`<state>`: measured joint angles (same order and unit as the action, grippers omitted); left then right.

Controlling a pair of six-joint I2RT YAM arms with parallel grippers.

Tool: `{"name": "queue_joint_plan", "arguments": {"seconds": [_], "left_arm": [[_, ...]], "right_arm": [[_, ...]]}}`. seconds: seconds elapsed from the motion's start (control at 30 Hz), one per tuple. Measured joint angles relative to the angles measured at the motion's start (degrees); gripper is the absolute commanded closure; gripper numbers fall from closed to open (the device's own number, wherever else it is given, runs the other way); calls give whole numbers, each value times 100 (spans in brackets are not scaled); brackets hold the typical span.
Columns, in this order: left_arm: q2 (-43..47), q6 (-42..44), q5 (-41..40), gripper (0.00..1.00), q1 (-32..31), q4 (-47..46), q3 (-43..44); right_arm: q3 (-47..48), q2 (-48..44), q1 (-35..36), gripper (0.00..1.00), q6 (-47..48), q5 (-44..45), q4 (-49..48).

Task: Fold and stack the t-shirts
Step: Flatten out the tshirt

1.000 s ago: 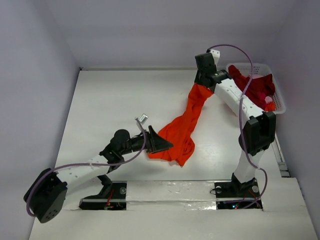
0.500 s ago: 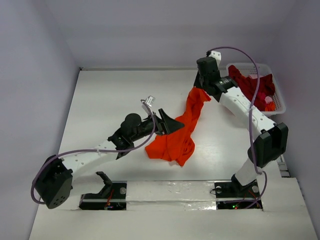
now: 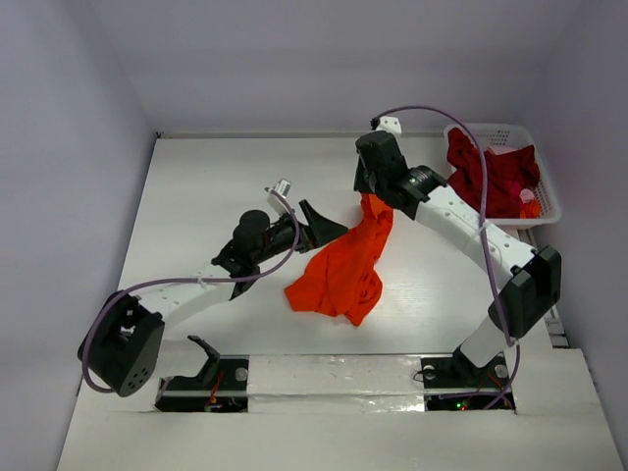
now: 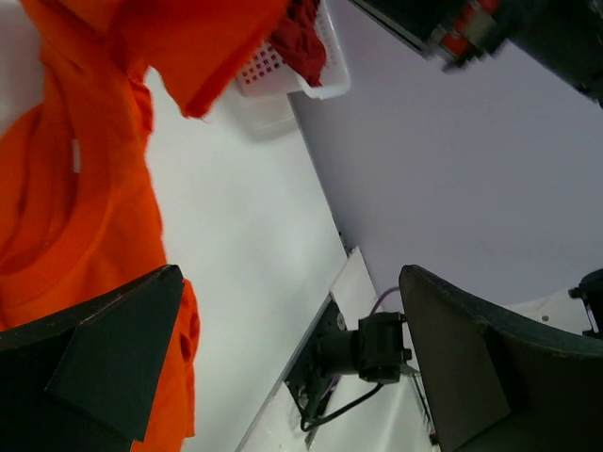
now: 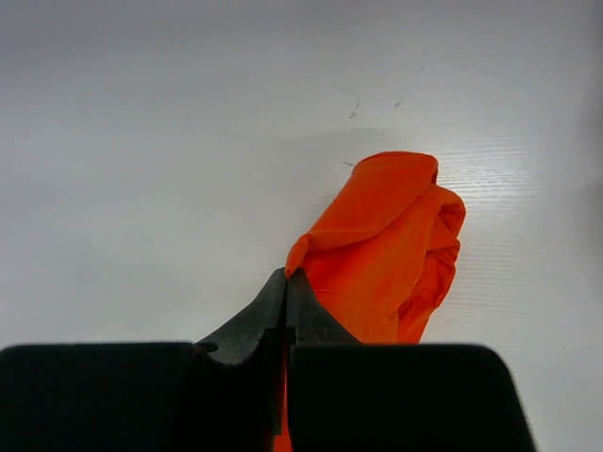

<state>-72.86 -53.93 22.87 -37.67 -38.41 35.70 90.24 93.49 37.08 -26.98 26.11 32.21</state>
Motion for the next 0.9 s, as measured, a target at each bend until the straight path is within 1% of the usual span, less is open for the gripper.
{"name": "queue_joint_plan", "arguments": {"seconds": [0.13, 0.23, 0.33, 0.47, 0.6, 0.9], "left_arm": [[393, -81, 197, 1, 619, -44, -455], [942, -11, 227, 1, 1178, 337, -590], [1552, 168, 225, 1, 1552, 791, -494], [2004, 389, 243, 1, 1709, 1300, -74], [2129, 503, 273, 1, 1755, 1589, 269], [2116, 507, 433, 1, 1989, 1908, 280]], "right_arm": [[-118, -179, 262, 100, -94, 22, -24], [-260, -282, 542, 100, -153, 9, -20], [-417, -269, 800, 100, -188, -55, -55], [-505, -76, 1075, 100, -205, -142, -74], [-588, 142, 1314, 100, -262, -221, -105], [-785, 505, 1965, 100, -503, -387, -304]]}}
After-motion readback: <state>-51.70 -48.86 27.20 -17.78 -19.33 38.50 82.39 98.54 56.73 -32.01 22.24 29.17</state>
